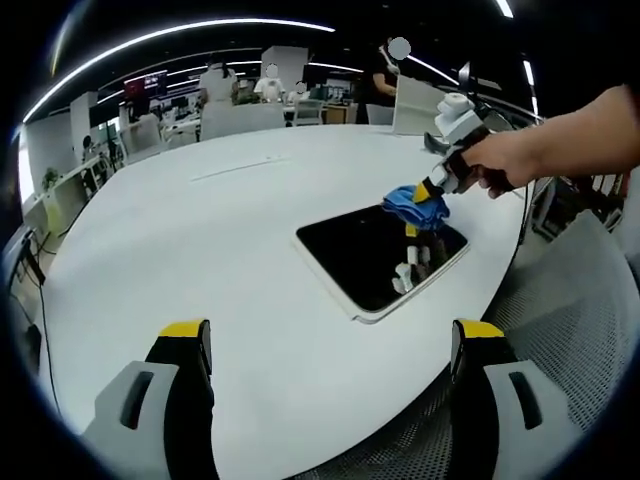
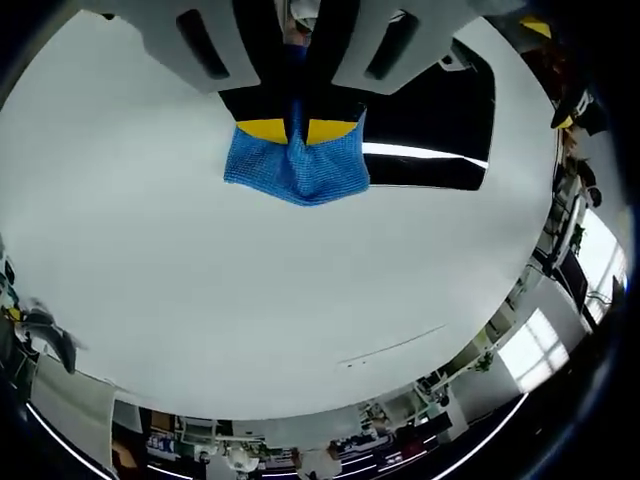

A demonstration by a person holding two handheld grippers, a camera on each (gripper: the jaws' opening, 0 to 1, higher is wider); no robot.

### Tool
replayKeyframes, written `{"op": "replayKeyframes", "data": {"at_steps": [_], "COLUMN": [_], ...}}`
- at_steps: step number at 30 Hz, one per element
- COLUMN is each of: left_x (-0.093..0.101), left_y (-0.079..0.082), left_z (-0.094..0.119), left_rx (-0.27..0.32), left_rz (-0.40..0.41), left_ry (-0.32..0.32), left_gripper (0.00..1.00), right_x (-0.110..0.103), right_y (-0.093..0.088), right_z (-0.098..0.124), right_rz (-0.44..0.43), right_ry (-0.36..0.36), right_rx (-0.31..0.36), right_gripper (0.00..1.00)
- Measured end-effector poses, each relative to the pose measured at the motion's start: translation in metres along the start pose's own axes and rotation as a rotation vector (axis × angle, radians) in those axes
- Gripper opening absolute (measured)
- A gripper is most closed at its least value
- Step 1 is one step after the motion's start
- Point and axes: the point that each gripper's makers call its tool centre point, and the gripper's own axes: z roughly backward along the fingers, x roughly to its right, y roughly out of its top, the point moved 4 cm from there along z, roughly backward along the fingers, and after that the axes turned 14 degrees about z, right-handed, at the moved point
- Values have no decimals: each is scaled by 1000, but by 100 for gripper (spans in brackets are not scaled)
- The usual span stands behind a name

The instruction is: Wipe the mirror surface with the cleaning cloth until all visible marks leave the cleaned area.

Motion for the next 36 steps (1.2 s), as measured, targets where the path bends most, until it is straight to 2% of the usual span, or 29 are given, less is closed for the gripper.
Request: {"op": "replayKeyframes", "data": {"at_steps": [5, 8, 11, 14, 19, 20, 21, 23, 27, 30, 33, 36], "left_x": [-1, -1, -1, 0, -2, -3, -3, -3, -2, -3, -2, -2], "left_y": [2, 2, 2, 3, 3, 3, 3, 3, 3, 3, 3, 3], "left_z": [1, 1, 1, 1, 2, 1, 1, 1, 1, 1, 1, 1], "left_rx": [14, 11, 13, 14, 19, 19, 18, 17, 16, 15, 13, 16], "left_rz": [8, 3, 10, 5, 6, 6, 4, 4, -6, -2, -10, -8], "left_ry": [6, 3, 4, 4, 16, 17, 18, 19, 21, 24, 20, 21], "left_gripper": [99, 99, 99, 99, 99, 99, 99, 99, 99, 99, 99, 99], "right_x": [5, 8, 7, 8, 5, 5, 7, 4, 3, 3, 9, 18], "right_y": [8, 9, 9, 8, 8, 8, 9, 9, 7, 6, 10, 14], "right_z": [-8, -10, -11, -11, -8, -8, -10, -9, -6, -2, 6, 25], "right_rz": [3, -51, -26, -48, -26, -9, 69, 162, 81, 39, 43, 30], "right_ry": [-4, 6, 5, 9, 4, 4, -2, -19, -13, 20, 23, 17], "right_rx": [8, 1, -2, 1, -11, -14, -17, -21, -6, -11, 13, 50], "right_gripper": [0, 0, 0, 0, 0, 0, 0, 0, 0, 0, 0, 0]}}
